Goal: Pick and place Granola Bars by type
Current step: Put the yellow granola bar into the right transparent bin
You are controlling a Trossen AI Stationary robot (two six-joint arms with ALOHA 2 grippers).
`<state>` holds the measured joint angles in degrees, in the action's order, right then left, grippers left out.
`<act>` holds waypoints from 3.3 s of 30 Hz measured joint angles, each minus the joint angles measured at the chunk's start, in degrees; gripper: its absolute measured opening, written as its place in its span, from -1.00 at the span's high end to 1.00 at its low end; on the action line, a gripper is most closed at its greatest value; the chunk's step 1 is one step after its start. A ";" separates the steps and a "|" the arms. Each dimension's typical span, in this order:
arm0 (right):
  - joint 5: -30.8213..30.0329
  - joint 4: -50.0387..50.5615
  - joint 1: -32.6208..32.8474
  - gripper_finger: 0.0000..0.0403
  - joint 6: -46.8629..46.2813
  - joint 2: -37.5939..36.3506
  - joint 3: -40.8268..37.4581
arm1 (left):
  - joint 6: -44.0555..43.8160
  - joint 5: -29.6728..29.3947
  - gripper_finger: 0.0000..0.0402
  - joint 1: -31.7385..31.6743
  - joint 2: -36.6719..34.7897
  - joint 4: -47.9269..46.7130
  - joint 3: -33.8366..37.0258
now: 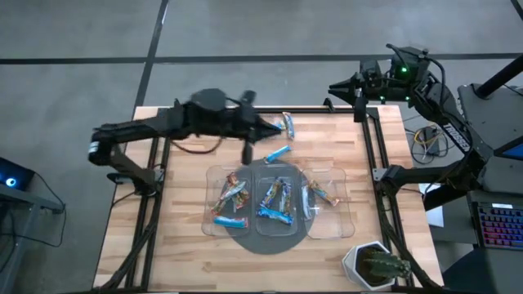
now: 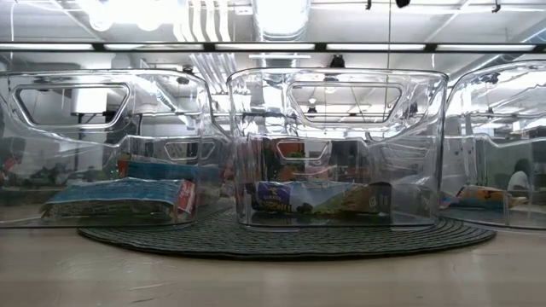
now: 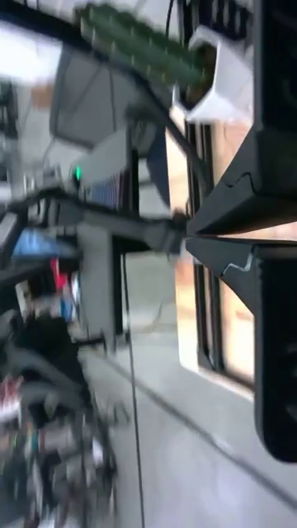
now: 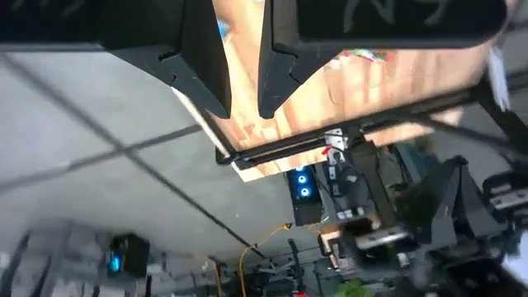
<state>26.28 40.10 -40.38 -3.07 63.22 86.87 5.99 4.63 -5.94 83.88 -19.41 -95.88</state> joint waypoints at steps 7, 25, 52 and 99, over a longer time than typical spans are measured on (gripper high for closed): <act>-4.11 -0.06 -0.02 0.68 -10.89 6.92 0.01 | -0.67 -11.32 1.00 0.00 -12.71 0.51 10.58; -4.27 0.61 1.05 -0.15 -13.55 34.14 15.29 | -7.34 -19.20 1.00 0.00 -34.13 1.62 28.54; -25.04 23.13 0.99 -0.12 -22.59 62.52 27.27 | -7.95 -19.57 1.00 0.00 -34.18 -0.76 28.88; -21.65 18.12 0.36 0.56 -22.23 71.23 23.00 | -8.60 -19.54 1.00 0.02 -34.16 -1.35 28.88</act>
<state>4.63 58.22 -40.02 -25.30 134.45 109.87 -2.61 -14.92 -5.92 49.71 -20.75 -67.00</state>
